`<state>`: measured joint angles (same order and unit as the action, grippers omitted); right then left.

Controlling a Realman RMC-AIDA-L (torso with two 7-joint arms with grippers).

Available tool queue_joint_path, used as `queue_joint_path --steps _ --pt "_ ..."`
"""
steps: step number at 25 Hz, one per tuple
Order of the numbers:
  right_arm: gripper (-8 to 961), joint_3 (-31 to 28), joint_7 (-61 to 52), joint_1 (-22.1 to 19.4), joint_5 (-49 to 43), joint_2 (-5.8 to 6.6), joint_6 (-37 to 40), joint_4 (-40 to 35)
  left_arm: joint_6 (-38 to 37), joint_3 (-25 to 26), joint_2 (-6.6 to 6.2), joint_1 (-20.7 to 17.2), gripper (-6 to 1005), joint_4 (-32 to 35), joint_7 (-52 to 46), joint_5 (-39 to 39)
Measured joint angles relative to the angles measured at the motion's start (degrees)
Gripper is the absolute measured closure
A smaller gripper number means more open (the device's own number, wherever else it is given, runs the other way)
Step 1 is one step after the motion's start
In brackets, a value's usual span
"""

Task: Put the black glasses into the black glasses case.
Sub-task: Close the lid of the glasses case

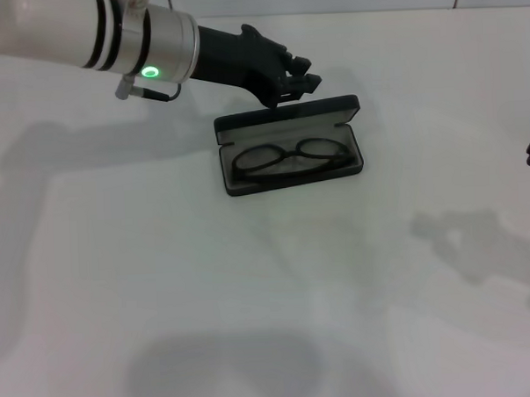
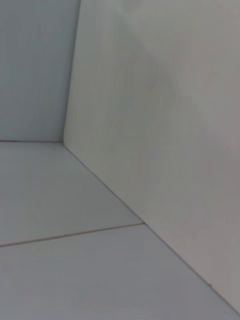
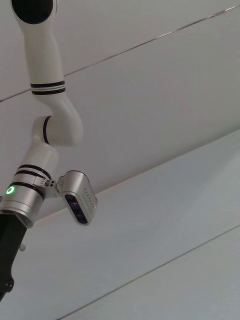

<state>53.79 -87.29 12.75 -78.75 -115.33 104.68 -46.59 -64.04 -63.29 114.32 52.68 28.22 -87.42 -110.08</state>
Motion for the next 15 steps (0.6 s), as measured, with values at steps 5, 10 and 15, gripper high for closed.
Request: queue_joint_path --steps 5,10,15 --pt "776 -0.2 1.1 0.1 0.0 0.02 -0.2 0.7 0.4 -0.1 0.31 -0.5 736 -0.3 -0.8 -0.4" --pt "769 -0.3 2.0 0.9 0.1 0.03 -1.7 2.8 1.0 0.1 0.31 -1.5 819 -0.3 -1.2 -0.7" --pt "761 -0.3 2.2 1.3 0.0 0.03 -3.2 4.1 1.7 0.2 0.36 -2.1 820 -0.4 -1.4 -0.8"
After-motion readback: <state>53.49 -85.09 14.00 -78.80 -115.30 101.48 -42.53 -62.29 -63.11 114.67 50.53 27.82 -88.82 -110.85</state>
